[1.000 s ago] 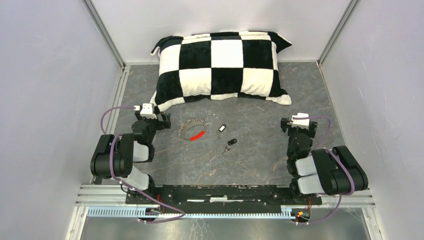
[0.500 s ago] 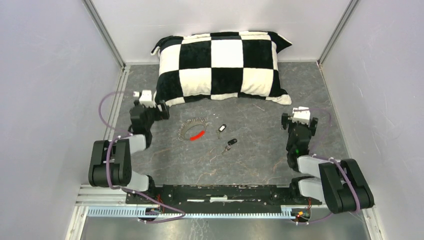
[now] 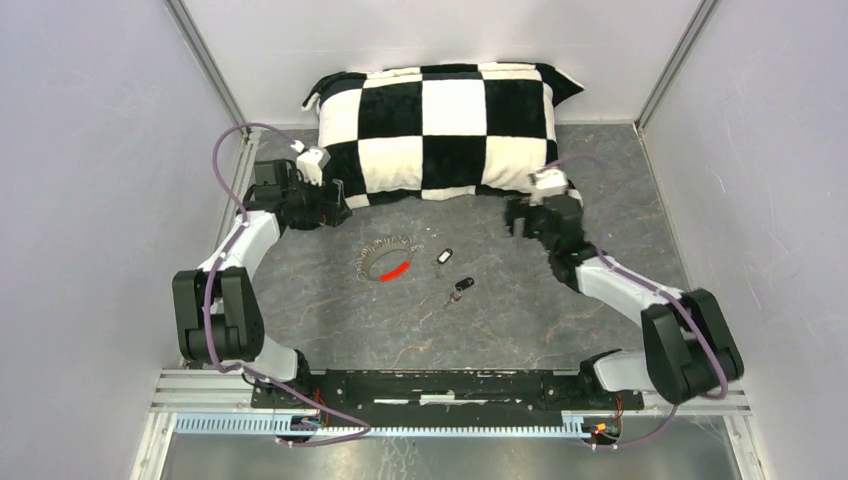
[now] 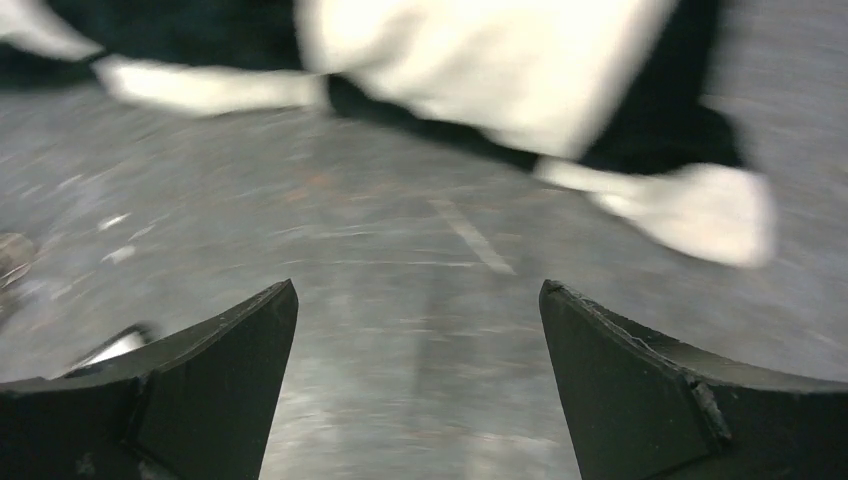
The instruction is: Put the keys on the keyring
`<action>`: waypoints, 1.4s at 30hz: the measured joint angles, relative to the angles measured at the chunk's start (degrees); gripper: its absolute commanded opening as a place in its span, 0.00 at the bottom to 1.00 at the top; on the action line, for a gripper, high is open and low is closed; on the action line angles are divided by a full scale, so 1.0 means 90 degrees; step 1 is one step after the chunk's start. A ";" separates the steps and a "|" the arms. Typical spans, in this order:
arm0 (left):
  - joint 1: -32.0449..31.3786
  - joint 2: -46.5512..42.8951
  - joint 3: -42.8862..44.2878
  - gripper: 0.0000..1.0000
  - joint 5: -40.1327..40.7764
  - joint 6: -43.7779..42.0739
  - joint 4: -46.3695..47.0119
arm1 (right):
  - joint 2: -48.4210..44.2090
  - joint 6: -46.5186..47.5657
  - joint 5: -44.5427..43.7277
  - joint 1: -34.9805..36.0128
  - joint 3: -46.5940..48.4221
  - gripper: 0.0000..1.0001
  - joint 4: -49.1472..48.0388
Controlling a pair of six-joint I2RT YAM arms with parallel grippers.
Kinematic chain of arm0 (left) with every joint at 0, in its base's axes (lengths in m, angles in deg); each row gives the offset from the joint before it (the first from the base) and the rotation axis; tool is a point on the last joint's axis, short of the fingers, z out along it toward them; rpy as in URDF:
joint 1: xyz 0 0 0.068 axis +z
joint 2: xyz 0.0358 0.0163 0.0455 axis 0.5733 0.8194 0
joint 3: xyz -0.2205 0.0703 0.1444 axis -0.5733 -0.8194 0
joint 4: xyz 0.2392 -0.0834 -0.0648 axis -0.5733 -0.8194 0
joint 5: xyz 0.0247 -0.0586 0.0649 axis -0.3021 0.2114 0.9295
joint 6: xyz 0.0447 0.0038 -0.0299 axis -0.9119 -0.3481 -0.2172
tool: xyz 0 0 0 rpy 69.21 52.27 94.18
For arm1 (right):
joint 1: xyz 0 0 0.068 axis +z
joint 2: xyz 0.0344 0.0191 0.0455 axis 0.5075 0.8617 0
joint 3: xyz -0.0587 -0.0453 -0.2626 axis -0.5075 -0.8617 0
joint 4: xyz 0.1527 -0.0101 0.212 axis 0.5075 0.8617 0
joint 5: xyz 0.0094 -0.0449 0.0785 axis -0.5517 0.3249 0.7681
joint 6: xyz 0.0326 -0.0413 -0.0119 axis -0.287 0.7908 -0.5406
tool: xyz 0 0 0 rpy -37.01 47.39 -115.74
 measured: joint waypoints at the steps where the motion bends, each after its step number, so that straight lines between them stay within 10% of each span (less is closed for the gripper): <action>1: -0.0007 0.0092 0.0024 1.00 -0.0104 -0.0051 -0.0248 | 0.0177 0.0024 0.0053 0.0374 0.0168 0.92 0.0141; 9: -0.0019 0.0760 0.0816 1.00 -0.0753 -0.0299 -0.1656 | 0.2322 0.0177 0.0699 0.2290 0.2472 0.67 0.0697; 17: -0.0019 0.0760 0.0998 0.96 -0.0930 -0.0410 -0.2135 | 0.4010 0.0053 0.1627 0.2582 0.3721 0.50 0.0923; 42: -0.0019 0.0614 0.1056 0.89 -0.0719 -0.0469 -0.2407 | 0.4651 -0.0469 0.2450 0.2591 0.3747 0.50 0.0840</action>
